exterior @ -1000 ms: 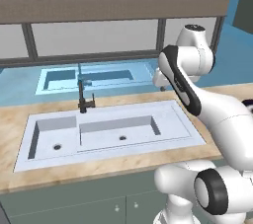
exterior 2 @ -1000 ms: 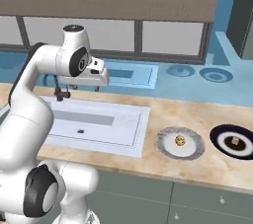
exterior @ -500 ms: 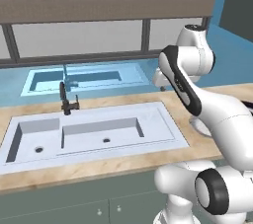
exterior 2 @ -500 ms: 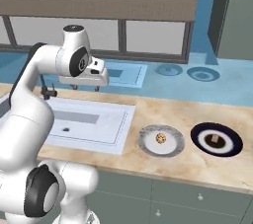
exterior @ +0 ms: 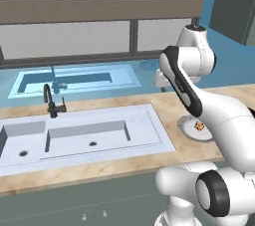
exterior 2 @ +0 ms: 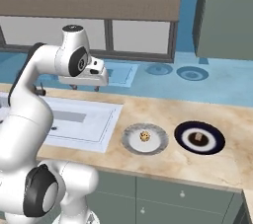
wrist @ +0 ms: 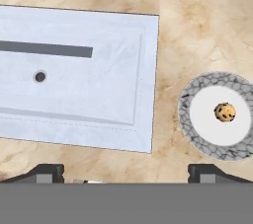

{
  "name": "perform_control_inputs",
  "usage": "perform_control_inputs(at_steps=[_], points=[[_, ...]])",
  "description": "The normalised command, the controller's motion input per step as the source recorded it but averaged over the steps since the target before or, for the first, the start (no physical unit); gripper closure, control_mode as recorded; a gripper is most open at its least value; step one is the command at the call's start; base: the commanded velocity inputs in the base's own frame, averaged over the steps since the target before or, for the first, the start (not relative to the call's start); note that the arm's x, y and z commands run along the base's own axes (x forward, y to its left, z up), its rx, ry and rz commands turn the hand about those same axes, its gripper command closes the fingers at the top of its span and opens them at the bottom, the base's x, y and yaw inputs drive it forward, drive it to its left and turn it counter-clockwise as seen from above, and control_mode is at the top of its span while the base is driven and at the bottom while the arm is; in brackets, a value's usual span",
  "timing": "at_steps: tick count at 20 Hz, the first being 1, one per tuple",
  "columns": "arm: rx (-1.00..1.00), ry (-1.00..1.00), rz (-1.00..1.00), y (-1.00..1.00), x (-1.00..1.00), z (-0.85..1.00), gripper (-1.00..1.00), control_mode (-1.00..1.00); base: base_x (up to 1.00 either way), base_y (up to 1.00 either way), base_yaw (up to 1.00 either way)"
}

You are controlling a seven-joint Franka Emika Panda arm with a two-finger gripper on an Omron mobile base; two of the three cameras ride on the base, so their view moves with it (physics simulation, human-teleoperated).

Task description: Move the dessert items from the plate to the tray.

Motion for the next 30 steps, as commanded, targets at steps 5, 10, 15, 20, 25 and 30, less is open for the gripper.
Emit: perform_control_inputs(at_steps=[5,10,15,20,25,30], points=[[0.0,0.0,0.0,0.0,0.0,0.0,-1.0,1.0,0.24,-0.43,-0.01],[0.0,0.0,0.0,0.0,0.0,0.0,-1.0,1.0,0.31,-0.23,0.0],[0.0,0.0,0.0,0.0,0.0,0.0,-1.0,1.0,0.24,-0.13,0.0],[0.0,0.0,0.0,-0.04,0.02,-0.02,-1.0,-1.0,0.08,-0.05,0.0],[0.0,0.0,0.0,-0.01,0.0,-0.01,-1.0,-1.0,0.0,0.0,0.0],[0.0,0.0,-0.05,-0.01,0.09,-0.14,-1.0,-1.0,0.0,0.0,0.0]])
